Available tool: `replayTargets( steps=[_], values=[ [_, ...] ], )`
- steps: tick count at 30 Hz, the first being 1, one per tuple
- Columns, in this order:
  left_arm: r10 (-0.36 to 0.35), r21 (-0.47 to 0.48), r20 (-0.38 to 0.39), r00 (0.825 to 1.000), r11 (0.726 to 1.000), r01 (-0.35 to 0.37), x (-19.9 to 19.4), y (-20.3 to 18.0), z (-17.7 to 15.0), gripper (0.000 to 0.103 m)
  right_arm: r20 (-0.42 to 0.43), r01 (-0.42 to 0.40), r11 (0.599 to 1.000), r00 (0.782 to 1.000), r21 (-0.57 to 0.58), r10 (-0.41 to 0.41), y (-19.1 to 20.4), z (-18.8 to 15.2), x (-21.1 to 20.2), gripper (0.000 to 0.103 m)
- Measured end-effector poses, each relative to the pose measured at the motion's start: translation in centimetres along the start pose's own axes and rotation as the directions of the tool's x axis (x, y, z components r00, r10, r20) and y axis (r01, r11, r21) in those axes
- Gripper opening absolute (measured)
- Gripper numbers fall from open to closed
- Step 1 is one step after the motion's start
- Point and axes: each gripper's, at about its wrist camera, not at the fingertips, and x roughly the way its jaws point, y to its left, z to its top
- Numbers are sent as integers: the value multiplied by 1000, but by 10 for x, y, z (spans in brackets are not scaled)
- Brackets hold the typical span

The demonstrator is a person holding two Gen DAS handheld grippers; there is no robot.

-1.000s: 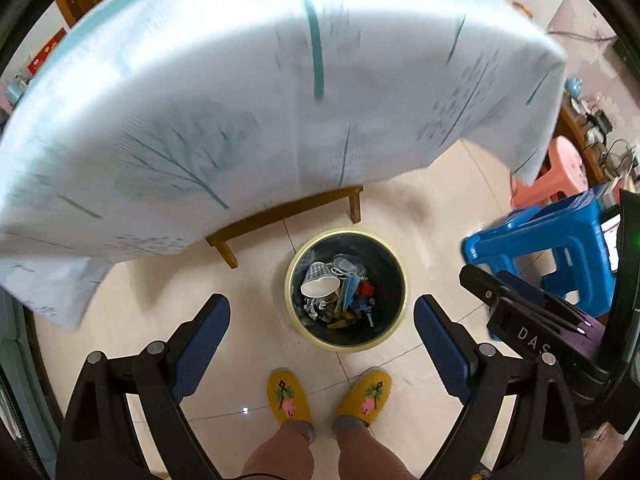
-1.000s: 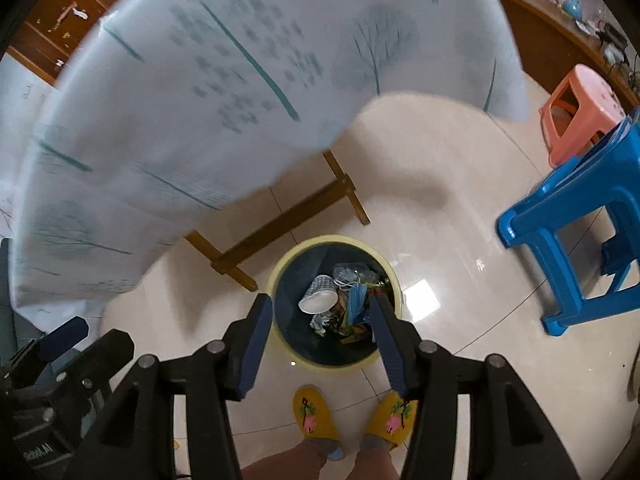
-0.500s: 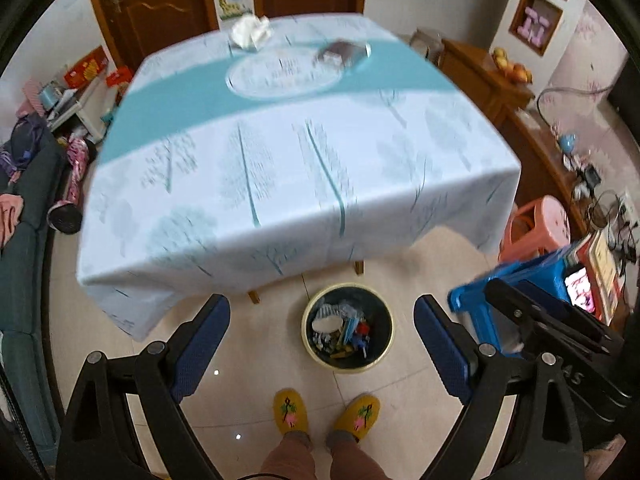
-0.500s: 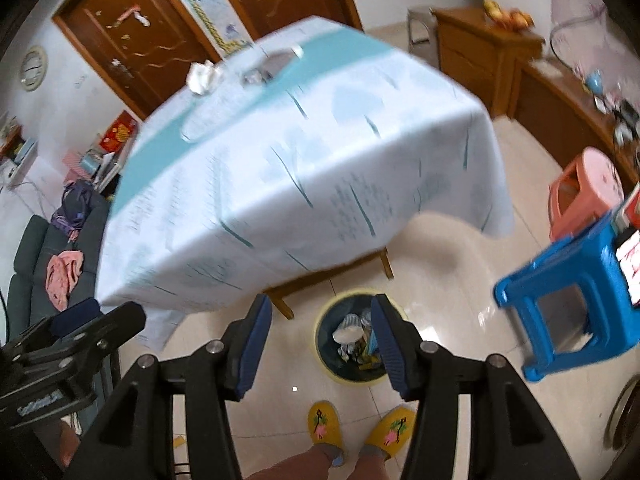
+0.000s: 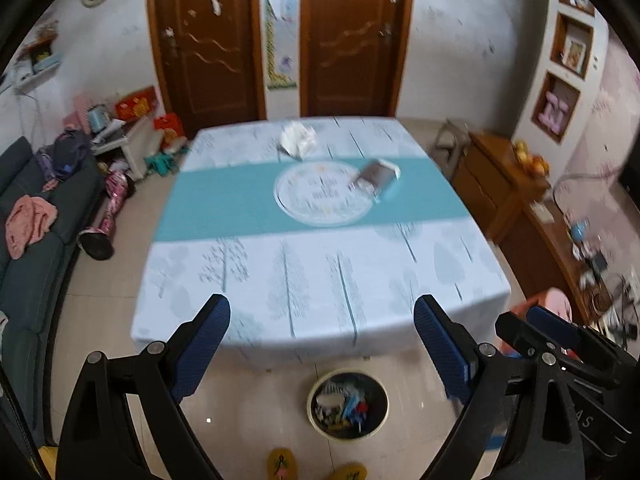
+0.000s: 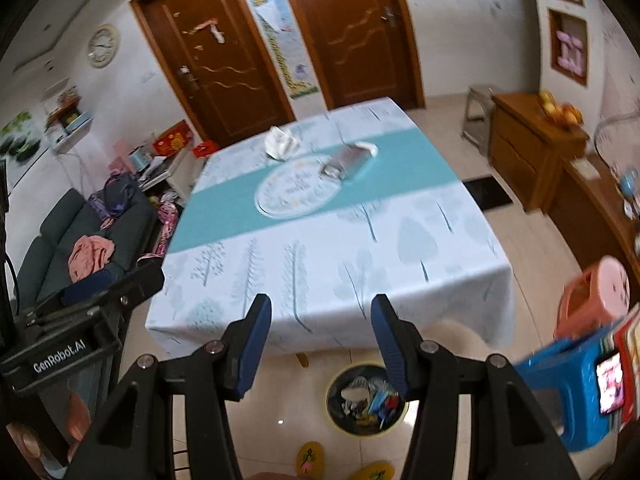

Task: Collect trash
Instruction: 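Raise both tools from the bin back toward the table, then grasp the white tissue with the left gripper while the right grasps the silver box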

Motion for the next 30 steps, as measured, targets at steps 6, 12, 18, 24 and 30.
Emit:
replayTargets(
  steps=[6, 12, 18, 24, 30],
  values=[
    [62, -29, 36, 997, 998, -61, -6, 12, 23, 92, 16, -37, 998, 999, -51, 38, 11, 33, 7, 54],
    [43, -17, 3, 999, 999, -43, 22, 30, 54, 92, 7, -50, 998, 999, -47, 50, 20, 62, 33, 63],
    [-15, 47, -31, 999, 999, 16, 81, 52, 115, 92, -37, -21, 1000, 999, -14, 20, 25, 103, 84, 69],
    [-86, 154, -88, 992, 983, 99, 160, 75, 197, 92, -93, 60, 995, 994, 84, -52, 21, 155, 158, 75],
    [-112, 248, -187, 976, 956, 158, 255, 94, 260, 92, -188, 165, 969, 974, 186, -130, 6, 195, 251, 76]
  ],
)
